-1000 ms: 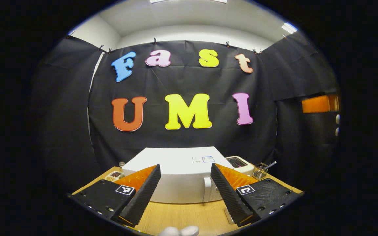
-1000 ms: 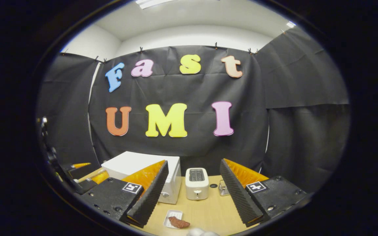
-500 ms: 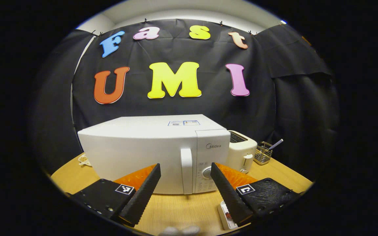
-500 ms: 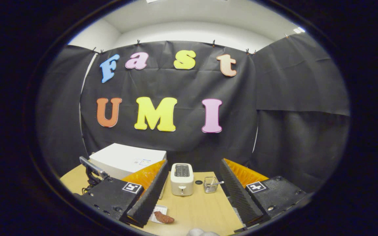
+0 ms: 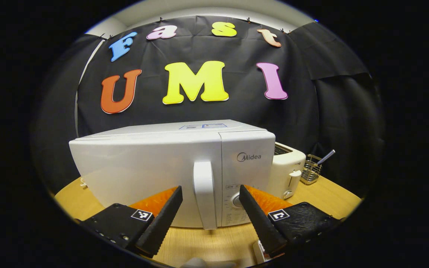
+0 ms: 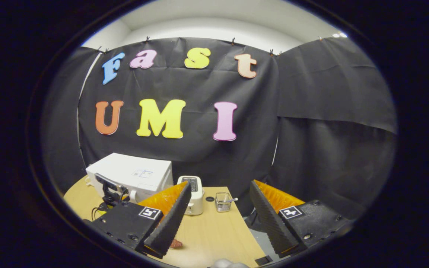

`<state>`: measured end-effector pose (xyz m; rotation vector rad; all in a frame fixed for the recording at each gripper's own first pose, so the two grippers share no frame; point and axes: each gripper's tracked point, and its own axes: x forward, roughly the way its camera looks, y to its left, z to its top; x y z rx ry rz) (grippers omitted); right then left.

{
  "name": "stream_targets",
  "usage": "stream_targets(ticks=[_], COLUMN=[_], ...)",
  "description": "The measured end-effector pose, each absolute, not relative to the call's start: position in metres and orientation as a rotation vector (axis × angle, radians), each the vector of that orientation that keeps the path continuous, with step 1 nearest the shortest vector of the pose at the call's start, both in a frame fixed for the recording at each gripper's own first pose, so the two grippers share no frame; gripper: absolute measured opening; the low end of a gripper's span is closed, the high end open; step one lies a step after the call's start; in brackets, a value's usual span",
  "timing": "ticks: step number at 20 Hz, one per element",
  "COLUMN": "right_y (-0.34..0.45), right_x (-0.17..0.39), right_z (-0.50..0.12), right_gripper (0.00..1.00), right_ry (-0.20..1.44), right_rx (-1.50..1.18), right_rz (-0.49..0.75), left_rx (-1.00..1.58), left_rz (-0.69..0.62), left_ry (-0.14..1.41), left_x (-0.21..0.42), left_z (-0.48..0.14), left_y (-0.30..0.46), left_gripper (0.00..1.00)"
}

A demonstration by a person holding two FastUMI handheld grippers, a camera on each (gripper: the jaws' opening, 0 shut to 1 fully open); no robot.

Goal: Open the microwave oven with the left hand, put the food in, and close the microwave oven.

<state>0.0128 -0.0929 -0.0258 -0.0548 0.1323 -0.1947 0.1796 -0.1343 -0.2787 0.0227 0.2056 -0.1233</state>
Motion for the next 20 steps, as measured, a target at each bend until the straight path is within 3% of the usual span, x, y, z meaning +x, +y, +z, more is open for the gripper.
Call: stream_targets(ticks=[4, 5, 7, 8, 9, 10, 12, 13, 14, 15, 17, 18, 19, 20], right_y=[-0.089, -0.089, -0.088, -0.087, -0.087, -0.087, -0.088, -0.087, -0.086, -0.087, -0.087, -0.087, -0.088, -0.086], right_x=[0.017, 0.017, 0.019, 0.020, 0.020, 0.019, 0.019, 0.019, 0.019, 0.018, 0.017, 0.016, 0.017, 0.015], right_z=[-0.027, -0.025, -0.027, -0.026, -0.026, -0.026, -0.026, -0.028, -0.029, -0.030, -0.031, -0.030, -0.030, -0.028], right_gripper=[1.00, 1.00, 1.00, 1.00, 0.91, 1.00, 1.00, 1.00, 1.00, 0.91, 0.91, 1.00, 0.91, 1.00], right_ry=[0.136, 0.135, 0.138, 0.139, 0.138, 0.135, 0.134, 0.137, 0.141, 0.143, 0.145, 0.143, 0.141, 0.139], right_rx=[-0.065, -0.068, -0.072, -0.075, -0.079, -0.082, -0.082, -0.081, -0.079, -0.077, -0.075, -0.078, -0.079, -0.081], right_rz=[-0.191, -0.190, -0.186, -0.184, -0.185, -0.186, -0.188, -0.186, -0.186, -0.185, -0.185, -0.185, -0.185, -0.182], left_rx=[0.027, 0.028, 0.038, 0.013, -0.016, -0.029, -0.014, -0.011, -0.013, -0.013, -0.029, -0.045, -0.041, -0.030], left_rz=[-0.100, -0.091, -0.066, -0.082, -0.121, -0.130, -0.129, -0.126, -0.127, -0.130, -0.133, -0.137, -0.137, -0.135], left_ry=[0.201, 0.203, 0.203, 0.208, 0.210, 0.213, 0.218, 0.222, 0.226, 0.233, 0.258, 0.268, 0.268, 0.267], left_x=[0.187, 0.187, 0.186, 0.187, 0.186, 0.184, 0.184, 0.185, 0.184, 0.183, 0.184, 0.182, 0.181, 0.181], left_z=[-0.280, -0.279, -0.279, -0.283, -0.282, -0.282, -0.281, -0.283, -0.283, -0.284, -0.287, -0.286, -0.285, -0.286], left_y=[-0.128, -0.127, -0.119, -0.121, -0.128, -0.131, -0.128, -0.127, -0.128, -0.128, -0.127, -0.128, -0.128, -0.127], left_gripper=[0.96, 0.92, 0.77, 0.54, 0.39, 0.37, 0.13, 0.23, 0.18, 0.18, 0.18, 0.07, 0.14, 0.14])
